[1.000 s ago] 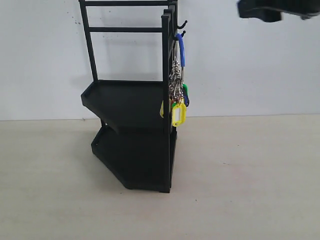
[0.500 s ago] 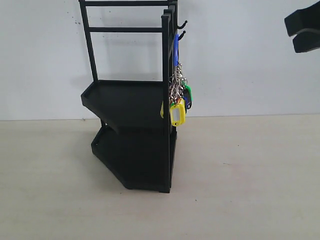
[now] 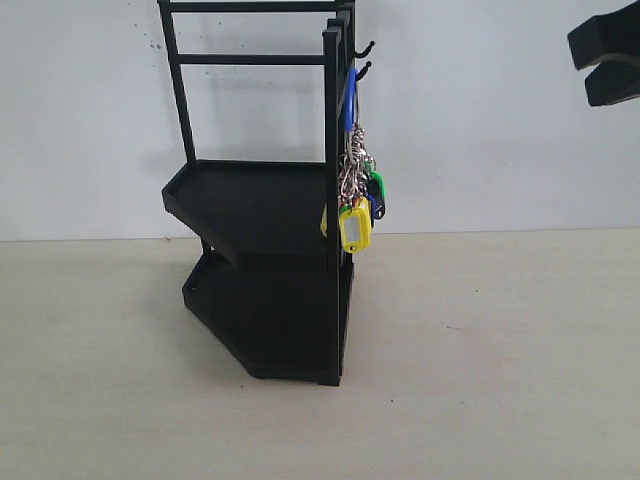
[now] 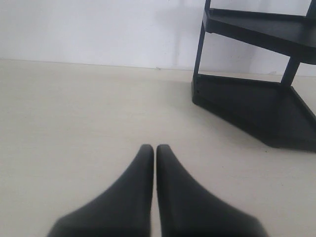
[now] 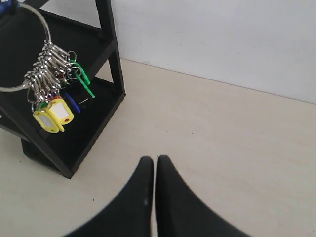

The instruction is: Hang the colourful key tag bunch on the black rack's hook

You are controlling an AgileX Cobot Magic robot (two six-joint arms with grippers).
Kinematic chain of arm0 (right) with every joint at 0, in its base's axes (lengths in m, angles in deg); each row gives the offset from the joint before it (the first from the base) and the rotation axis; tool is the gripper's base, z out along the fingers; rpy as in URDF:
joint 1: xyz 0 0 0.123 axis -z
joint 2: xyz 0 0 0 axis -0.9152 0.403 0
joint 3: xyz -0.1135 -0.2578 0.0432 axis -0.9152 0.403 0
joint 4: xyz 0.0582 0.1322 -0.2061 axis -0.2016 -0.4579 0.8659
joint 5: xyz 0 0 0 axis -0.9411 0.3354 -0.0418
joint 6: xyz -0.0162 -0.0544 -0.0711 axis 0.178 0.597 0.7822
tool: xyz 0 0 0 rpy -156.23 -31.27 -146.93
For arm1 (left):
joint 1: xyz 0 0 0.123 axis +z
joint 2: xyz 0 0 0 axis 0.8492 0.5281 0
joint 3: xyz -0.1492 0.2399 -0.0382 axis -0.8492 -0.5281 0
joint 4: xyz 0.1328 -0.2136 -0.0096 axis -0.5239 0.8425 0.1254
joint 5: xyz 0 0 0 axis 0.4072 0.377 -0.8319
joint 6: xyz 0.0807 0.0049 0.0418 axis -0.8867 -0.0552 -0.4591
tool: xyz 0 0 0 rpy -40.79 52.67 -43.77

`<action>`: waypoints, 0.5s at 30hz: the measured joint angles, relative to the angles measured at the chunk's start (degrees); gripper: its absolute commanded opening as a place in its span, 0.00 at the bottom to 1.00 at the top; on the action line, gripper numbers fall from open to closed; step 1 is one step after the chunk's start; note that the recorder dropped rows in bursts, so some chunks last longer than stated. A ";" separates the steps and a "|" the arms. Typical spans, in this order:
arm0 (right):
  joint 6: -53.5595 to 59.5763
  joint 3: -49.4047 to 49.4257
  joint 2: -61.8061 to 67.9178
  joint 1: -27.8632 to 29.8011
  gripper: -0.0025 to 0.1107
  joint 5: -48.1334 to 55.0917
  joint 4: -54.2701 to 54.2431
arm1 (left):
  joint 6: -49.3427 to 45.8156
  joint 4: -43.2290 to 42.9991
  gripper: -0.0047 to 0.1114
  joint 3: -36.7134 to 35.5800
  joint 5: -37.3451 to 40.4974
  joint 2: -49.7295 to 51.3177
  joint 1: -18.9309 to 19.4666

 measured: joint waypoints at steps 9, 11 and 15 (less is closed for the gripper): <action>0.38 0.00 -1.32 0.00 0.03 -1.65 0.56 | 0.00 0.00 0.08 0.00 0.00 0.00 0.00; 0.47 0.00 -3.00 0.00 0.03 -3.04 0.94 | 0.00 0.00 0.08 0.00 0.00 0.00 0.00; 0.61 2.87 -9.02 0.00 0.03 -7.65 1.16 | 0.00 0.00 0.08 0.00 0.00 0.00 0.00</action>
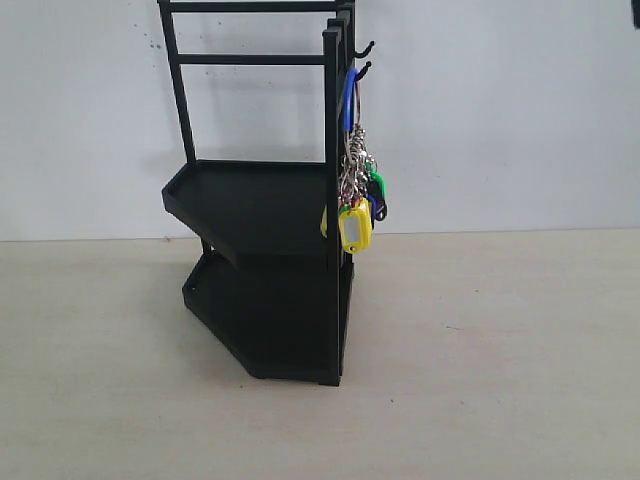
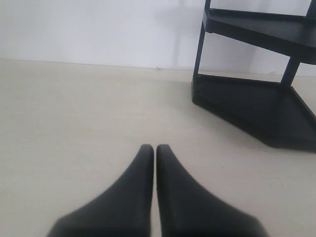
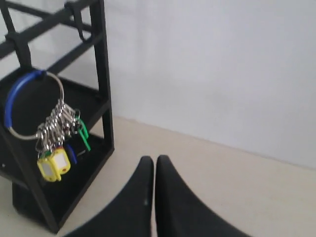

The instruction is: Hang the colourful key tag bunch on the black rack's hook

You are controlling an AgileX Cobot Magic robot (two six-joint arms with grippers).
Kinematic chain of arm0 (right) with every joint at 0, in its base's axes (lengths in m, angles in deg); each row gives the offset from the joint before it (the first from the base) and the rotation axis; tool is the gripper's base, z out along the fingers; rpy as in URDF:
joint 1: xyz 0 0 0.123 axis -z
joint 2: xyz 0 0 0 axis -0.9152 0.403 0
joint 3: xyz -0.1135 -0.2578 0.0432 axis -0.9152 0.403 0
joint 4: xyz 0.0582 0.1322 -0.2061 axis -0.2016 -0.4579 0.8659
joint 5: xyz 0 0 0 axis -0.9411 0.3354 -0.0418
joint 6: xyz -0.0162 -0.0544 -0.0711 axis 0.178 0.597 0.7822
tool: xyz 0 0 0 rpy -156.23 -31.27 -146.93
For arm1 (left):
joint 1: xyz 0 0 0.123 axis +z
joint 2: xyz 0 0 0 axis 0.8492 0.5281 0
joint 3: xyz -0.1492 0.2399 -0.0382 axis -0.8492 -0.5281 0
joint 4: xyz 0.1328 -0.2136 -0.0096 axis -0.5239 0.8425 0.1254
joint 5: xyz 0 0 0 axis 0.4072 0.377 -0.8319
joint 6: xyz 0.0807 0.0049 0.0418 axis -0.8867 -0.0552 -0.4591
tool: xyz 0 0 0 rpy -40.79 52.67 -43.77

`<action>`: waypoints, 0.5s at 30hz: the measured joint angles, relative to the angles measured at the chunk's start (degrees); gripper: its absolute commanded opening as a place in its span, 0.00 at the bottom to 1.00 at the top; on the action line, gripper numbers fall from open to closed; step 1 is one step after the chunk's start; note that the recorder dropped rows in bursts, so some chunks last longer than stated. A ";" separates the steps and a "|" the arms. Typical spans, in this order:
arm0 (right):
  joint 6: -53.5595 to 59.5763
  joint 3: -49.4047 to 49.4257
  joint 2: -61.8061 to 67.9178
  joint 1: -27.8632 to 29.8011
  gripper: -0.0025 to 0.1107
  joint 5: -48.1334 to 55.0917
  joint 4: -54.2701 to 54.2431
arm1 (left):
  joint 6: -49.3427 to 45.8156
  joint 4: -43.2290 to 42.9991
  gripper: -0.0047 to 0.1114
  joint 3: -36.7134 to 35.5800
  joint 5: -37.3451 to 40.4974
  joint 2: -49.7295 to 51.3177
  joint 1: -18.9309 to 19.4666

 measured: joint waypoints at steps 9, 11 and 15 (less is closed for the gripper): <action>-0.13 31.05 -22.62 0.00 0.03 -30.72 0.09 | 0.00 0.00 0.08 0.00 0.00 0.00 0.00; -0.13 38.83 -27.68 0.00 0.03 -35.43 0.09 | 0.00 0.00 0.08 0.00 0.00 0.00 0.00; -0.28 54.71 -38.41 0.00 0.03 -40.90 0.09 | 0.00 0.00 0.08 0.00 0.00 0.00 0.00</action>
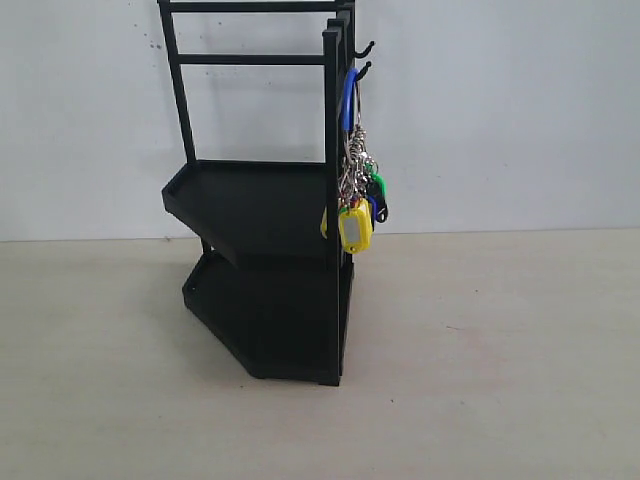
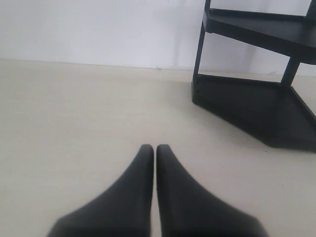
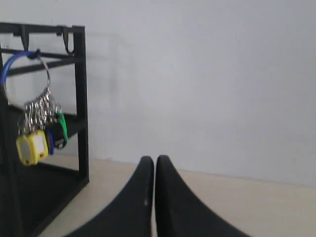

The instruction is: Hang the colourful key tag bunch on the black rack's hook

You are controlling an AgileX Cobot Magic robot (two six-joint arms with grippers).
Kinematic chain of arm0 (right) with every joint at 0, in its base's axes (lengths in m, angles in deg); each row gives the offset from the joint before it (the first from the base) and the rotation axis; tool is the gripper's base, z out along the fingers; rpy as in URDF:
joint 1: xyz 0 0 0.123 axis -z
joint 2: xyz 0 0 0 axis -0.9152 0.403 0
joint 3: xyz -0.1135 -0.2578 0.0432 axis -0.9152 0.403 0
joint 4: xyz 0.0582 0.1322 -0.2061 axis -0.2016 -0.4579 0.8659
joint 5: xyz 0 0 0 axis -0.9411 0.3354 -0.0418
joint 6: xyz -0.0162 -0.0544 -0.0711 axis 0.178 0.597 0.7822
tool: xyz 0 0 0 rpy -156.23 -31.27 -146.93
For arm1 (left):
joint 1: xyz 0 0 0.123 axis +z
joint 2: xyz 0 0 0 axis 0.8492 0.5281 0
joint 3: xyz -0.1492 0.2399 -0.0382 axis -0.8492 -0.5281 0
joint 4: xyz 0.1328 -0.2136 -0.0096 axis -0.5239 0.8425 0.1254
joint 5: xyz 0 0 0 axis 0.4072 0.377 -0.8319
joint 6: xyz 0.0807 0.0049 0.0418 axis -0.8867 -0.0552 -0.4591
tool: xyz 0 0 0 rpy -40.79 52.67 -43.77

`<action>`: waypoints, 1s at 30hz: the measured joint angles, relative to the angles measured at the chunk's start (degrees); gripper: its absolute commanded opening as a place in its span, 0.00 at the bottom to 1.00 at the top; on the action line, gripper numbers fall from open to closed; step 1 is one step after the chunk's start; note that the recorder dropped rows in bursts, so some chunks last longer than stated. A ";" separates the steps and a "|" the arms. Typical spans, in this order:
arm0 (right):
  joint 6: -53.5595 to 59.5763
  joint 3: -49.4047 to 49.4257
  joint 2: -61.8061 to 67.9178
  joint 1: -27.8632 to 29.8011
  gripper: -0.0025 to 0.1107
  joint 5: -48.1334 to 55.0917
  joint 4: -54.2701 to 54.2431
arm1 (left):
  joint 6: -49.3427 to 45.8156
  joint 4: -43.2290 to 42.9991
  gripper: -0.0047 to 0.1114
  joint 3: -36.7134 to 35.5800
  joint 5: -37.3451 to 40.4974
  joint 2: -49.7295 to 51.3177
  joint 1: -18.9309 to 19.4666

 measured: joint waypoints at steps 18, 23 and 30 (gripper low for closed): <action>-1.11 16.98 -13.36 0.35 0.03 11.83 -3.89 | 0.00 0.00 0.08 0.00 0.00 0.00 0.00; -0.82 16.98 -18.30 0.35 0.03 16.39 -3.74 | 0.00 0.00 0.08 0.00 0.00 0.00 0.00; -0.82 16.98 -21.78 0.35 0.03 21.61 -3.74 | 0.00 0.00 0.08 0.00 0.00 0.00 0.00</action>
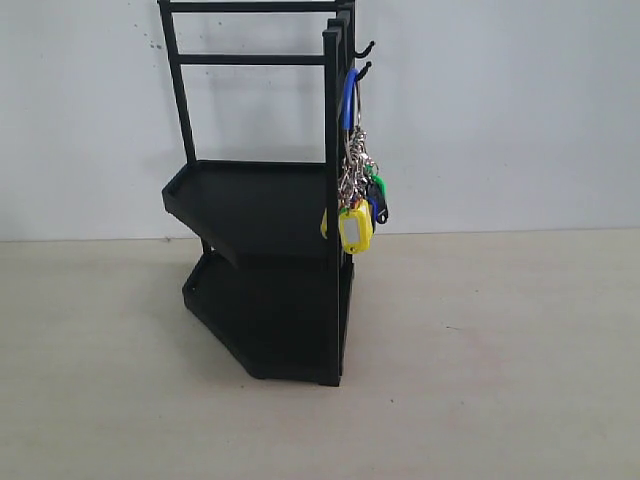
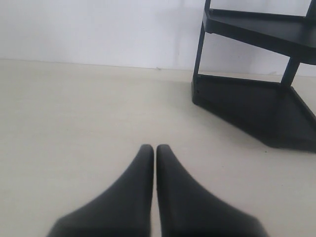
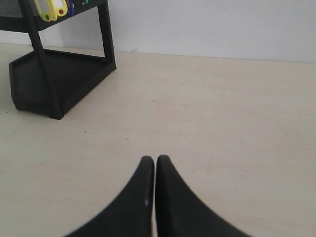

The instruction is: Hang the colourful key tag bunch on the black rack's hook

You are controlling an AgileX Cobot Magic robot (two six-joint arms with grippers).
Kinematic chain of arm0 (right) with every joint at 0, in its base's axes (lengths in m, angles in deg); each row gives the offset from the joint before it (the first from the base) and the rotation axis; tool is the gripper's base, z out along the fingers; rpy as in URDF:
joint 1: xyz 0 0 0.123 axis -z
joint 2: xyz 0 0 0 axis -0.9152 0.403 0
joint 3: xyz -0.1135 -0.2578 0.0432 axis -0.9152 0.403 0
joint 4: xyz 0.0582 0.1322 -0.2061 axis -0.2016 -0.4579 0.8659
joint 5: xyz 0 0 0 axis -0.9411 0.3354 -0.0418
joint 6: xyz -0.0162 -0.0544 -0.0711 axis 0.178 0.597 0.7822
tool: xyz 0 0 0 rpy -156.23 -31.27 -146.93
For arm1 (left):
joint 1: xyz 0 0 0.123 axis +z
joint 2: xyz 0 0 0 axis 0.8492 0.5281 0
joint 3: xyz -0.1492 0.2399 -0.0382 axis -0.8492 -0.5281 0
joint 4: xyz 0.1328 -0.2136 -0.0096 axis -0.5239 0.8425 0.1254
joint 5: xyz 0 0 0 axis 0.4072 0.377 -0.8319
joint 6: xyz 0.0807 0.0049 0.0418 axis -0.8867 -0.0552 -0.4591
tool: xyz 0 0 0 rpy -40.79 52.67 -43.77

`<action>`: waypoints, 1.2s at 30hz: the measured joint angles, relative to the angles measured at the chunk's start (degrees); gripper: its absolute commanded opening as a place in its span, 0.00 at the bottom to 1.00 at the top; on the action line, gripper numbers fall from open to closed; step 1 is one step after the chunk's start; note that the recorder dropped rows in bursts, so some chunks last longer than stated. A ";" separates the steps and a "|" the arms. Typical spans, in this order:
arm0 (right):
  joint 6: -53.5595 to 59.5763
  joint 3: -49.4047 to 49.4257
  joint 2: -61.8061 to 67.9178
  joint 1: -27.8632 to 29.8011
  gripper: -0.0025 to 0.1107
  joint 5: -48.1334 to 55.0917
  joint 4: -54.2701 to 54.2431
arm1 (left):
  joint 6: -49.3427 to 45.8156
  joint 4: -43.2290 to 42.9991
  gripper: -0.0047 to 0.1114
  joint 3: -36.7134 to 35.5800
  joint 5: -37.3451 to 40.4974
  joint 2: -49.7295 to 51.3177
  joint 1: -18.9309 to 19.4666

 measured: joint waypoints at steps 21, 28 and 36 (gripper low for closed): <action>-9.84 0.00 -0.13 0.00 0.03 0.47 3.62 | 0.00 0.00 0.08 0.00 0.00 0.00 0.00; -11.94 0.00 -0.13 0.00 0.03 0.47 4.77 | 0.00 0.00 0.08 0.00 0.00 0.00 0.00; -13.25 0.00 -0.13 0.00 0.03 0.47 4.88 | 0.00 0.00 0.08 0.00 0.00 0.00 0.00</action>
